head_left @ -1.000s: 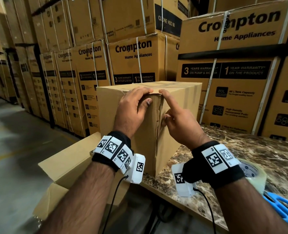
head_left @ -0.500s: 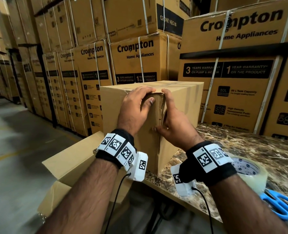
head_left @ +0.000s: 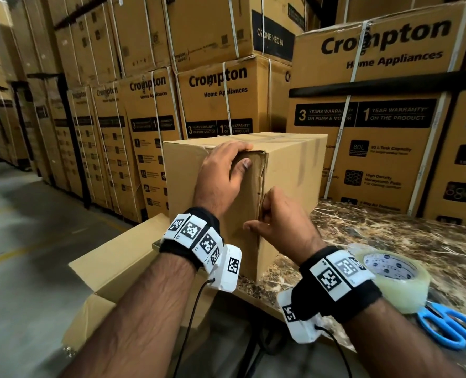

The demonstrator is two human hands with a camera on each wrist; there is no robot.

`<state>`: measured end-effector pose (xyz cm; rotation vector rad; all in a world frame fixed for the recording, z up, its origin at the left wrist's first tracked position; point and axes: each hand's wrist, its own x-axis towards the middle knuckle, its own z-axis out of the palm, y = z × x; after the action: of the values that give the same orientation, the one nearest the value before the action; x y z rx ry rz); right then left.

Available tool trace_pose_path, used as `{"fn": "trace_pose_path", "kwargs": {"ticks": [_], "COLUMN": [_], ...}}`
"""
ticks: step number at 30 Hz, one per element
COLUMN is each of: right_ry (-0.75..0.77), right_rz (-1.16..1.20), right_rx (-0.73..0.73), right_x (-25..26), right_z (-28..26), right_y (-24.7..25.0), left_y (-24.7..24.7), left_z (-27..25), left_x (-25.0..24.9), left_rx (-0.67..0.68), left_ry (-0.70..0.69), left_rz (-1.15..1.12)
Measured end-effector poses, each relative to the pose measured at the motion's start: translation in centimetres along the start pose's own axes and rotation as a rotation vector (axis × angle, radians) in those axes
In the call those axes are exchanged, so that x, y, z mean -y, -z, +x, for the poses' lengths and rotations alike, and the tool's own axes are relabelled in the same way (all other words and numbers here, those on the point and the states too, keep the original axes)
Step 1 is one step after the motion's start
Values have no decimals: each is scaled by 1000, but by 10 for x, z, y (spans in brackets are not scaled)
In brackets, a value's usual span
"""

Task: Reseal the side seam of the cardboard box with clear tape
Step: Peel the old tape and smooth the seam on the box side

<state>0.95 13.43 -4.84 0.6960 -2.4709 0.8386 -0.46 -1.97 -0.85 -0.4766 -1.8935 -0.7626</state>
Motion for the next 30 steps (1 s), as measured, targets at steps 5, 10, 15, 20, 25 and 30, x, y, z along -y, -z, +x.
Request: {"fn": "trace_pose_path", "kwargs": {"ticks": [5, 10, 15, 20, 25, 30], "right_ry": [-7, 26, -76, -22, -34, -23], "right_rz": [23, 33, 46, 18, -2, -46], "right_rx": [-37, -42, 100, 74, 156, 120], "right_x": [-2, -8, -6, -10, -13, -19], "right_z": [3, -3, -11, -11, -21, -11], "right_y": [-5, -5, -13, -17, -21, -28], "left_y": [-3, -3, -4, -3, -4, -2], "left_z": [-1, -2, -2, -1, -1, -1], "left_x": [2, 2, 2, -1, 2, 1], "left_rx": [-10, -9, -18, -18, -25, -15], "left_ry": [-2, 8, 8, -16, -9, 4], "left_rz": [-12, -33, -32, -31, -21, -30]}}
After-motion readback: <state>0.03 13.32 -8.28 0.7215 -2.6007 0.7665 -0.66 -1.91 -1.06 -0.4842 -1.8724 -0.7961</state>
